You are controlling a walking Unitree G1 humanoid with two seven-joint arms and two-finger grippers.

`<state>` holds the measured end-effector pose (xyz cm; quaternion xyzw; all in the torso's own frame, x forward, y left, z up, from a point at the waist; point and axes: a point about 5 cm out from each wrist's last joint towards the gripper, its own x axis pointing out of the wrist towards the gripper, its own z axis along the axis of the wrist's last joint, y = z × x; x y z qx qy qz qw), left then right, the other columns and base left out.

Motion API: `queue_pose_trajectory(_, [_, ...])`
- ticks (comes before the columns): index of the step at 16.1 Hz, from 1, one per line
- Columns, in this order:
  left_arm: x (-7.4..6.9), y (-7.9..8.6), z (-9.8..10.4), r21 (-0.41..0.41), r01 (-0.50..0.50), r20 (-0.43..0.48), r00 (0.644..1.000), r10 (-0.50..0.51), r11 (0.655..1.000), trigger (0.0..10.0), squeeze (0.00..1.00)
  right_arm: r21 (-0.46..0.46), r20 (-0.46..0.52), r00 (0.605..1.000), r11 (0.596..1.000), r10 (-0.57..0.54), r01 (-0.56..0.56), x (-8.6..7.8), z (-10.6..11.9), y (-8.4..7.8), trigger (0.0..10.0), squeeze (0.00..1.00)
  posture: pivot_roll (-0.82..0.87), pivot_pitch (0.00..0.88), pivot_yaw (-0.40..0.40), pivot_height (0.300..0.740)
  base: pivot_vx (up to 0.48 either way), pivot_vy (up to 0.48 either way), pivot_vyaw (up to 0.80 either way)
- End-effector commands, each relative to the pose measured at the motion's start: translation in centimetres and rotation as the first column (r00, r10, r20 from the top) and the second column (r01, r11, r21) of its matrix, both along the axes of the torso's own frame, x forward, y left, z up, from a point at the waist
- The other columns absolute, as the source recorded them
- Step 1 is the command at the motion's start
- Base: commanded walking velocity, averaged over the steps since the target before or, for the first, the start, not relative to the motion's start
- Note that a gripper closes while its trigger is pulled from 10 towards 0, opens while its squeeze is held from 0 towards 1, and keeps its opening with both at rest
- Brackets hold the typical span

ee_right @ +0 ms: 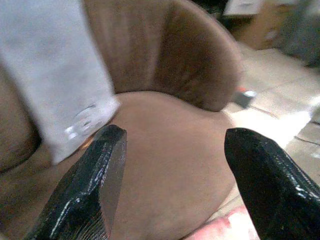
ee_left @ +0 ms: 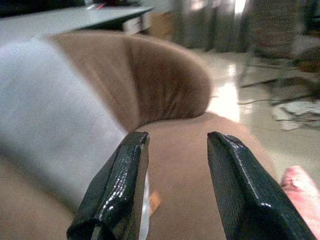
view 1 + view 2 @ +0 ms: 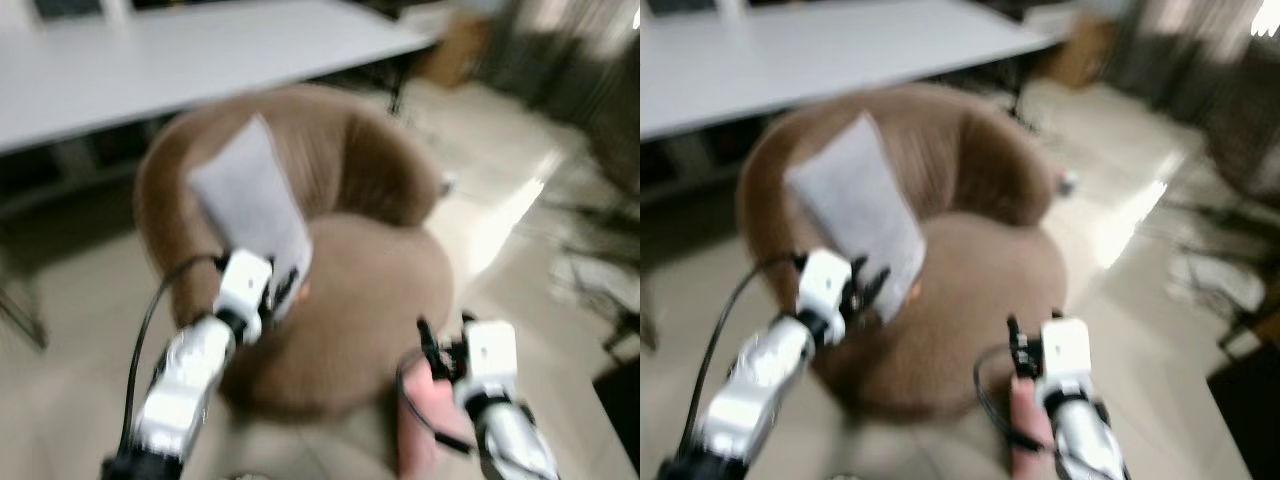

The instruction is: Move the pillow to the sofa from floor

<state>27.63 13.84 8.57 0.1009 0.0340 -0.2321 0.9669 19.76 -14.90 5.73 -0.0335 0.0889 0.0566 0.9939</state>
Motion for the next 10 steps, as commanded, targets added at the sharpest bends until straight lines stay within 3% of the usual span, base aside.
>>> queue_pose_trajectory(1, [-0.05, -0.1, 0.05, 0.014, 0.003, 0.001, 1.0, -0.004, 1.0, 10.0, 0.0, -0.021, 0.009, 1.0, 1.0, 0.0, 0.0, 0.12, 0.09, -0.29, 10.0, 0.0, 0.05, 0.034, -0.054, 0.74, 0.0, -0.48, 0.8])
queue_pose_trajectory(10, [0.06, -0.75, -0.08, 0.028, 0.041, -0.002, 0.999, -0.041, 0.999, 10.0, 0.0, -0.036, 0.012, 1.0, 0.999, -0.006, 0.006, 0.07, -0.31, -0.29, 10.0, 0.0, 0.04, 0.013, -0.032, 0.74, 0.0, -0.48, 0.8])
